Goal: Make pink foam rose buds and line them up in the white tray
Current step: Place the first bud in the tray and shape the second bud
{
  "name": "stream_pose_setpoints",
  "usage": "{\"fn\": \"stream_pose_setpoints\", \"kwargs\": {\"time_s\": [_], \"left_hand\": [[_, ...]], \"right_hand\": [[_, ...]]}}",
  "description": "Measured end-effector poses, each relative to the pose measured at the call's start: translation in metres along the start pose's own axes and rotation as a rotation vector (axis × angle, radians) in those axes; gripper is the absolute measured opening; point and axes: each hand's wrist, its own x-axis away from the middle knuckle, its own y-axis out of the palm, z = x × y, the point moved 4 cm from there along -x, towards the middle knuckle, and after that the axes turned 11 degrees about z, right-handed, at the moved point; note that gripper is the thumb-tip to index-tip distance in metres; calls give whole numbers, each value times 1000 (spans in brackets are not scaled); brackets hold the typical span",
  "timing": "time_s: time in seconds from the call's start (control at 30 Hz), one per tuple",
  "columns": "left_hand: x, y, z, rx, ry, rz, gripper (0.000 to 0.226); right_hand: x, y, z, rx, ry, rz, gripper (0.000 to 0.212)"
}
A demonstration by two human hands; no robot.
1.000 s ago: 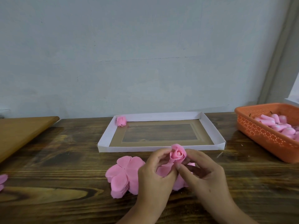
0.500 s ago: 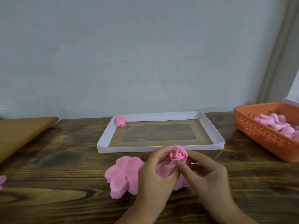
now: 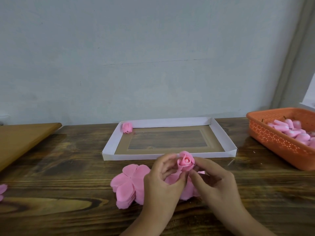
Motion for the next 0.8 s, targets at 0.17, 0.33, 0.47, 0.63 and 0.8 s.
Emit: {"fn": "stream_pose_setpoints", "kwargs": {"time_s": [0.17,0.33,0.47,0.63,0.8], "left_hand": [[2,0,4,-20,32,-13,45],[-2,1,9,-12,31,-62,50],[-6,-1,16,29,41,-164,42],[-16,-4,17,64,-49,-196,27],[-25,-8,17,58,-71,-246,34]], "right_hand": [[-2,-2,2,-17,-3,39,25],[-2,1,6,-92,85,-1,30],[-5,-1,4,-107,110,5,30],[-8,-3,-1,-125,113,-42,32],[-9,-4,-2,-132,138,-133,26]]}}
